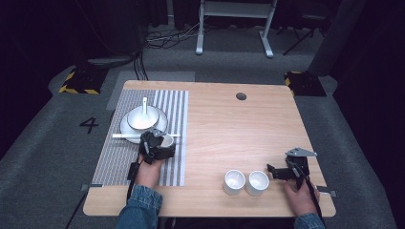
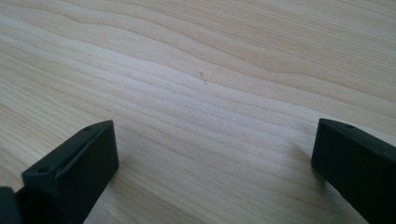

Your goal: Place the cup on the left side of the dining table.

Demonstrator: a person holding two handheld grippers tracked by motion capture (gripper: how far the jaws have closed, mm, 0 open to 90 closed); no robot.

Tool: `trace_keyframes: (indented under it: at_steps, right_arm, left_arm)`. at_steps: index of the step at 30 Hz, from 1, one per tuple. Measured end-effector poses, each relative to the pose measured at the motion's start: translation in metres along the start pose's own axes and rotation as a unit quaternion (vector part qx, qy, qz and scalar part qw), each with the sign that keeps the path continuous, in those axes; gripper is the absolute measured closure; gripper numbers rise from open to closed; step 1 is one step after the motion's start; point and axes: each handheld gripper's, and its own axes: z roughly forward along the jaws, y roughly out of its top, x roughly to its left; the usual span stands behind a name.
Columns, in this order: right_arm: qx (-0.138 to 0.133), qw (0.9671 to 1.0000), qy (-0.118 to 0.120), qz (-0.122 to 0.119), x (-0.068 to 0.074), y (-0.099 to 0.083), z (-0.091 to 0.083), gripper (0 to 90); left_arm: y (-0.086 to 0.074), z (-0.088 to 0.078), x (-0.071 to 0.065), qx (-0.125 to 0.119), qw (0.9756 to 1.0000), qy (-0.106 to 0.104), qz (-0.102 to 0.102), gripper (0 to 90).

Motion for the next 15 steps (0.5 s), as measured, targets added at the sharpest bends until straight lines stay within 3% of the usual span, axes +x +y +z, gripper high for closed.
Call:
trace_keyframes:
  at_steps: [9, 15]
  right_arm:
    - [0.0, 1.0, 0.0, -0.001, -0.0001, 0.0, 0.0, 0.5]
    - [0.0, 1.0, 0.0, -0.001, -0.0002, 0.0, 0.0001, 0.6]
  left_arm:
    - [-0.0034, -0.0024, -0.0009, 0.005, 0.9999, 0.004, 0.008, 26.6]
    - [-0.007, -0.0037, 0.001, 0.006, 1.0, -0.001, 0.0, 26.6]
